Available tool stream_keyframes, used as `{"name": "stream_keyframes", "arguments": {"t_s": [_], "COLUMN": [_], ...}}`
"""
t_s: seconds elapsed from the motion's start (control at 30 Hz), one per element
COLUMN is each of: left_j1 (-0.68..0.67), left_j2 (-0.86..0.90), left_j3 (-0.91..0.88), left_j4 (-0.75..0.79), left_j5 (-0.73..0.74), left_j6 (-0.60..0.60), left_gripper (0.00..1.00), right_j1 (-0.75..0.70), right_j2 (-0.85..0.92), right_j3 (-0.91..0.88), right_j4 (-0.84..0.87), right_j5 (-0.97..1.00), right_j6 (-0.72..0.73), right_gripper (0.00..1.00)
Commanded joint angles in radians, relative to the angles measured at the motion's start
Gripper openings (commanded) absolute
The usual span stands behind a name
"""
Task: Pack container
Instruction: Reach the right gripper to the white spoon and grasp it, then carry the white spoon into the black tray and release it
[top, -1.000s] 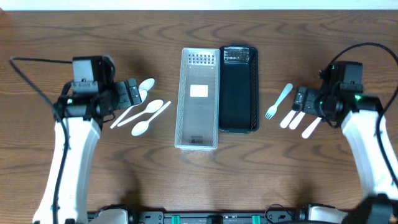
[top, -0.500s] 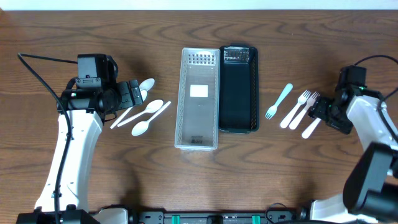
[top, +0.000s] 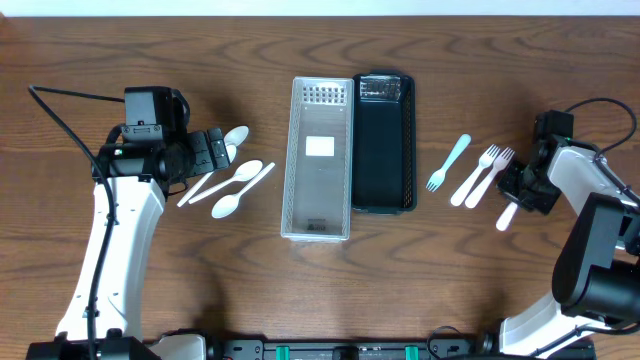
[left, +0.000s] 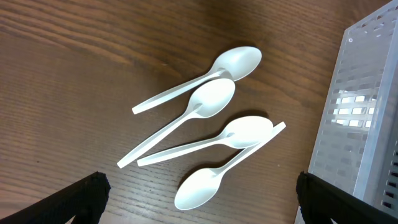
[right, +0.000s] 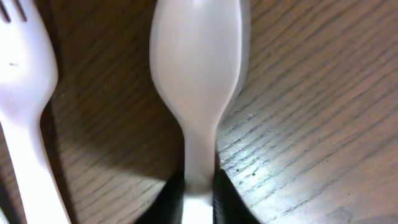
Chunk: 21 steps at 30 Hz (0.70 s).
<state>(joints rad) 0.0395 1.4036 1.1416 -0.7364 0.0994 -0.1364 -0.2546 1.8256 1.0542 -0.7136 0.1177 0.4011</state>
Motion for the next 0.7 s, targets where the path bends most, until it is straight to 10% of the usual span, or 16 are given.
{"name": "stream_keyframes", "arguments": {"t_s": [0.0, 0.33, 0.67], "left_j1": [0.008, 0.008, 0.008], "left_j2": [0.008, 0.008, 0.008], "left_j3": [0.026, 0.026, 0.026], "left_j4": [-0.004, -0.004, -0.004], "left_j5": [0.005, 0.005, 0.005], "left_j6": [0.005, 0.005, 0.005], "left_gripper": [0.98, 0.98, 0.98], "right_j1": [-0.006, 0.063, 0.485], "right_j2": [0.019, -0.268, -0.452], "right_j3": [0.008, 0.026, 0.032], "right_j4": [0.006, -0.019, 0.128], "right_j5": [0.013, -0.115, -0.304], "right_j6": [0.014, -0.061, -0.029], "right_gripper": [0.01, 0.01, 0.01]}}
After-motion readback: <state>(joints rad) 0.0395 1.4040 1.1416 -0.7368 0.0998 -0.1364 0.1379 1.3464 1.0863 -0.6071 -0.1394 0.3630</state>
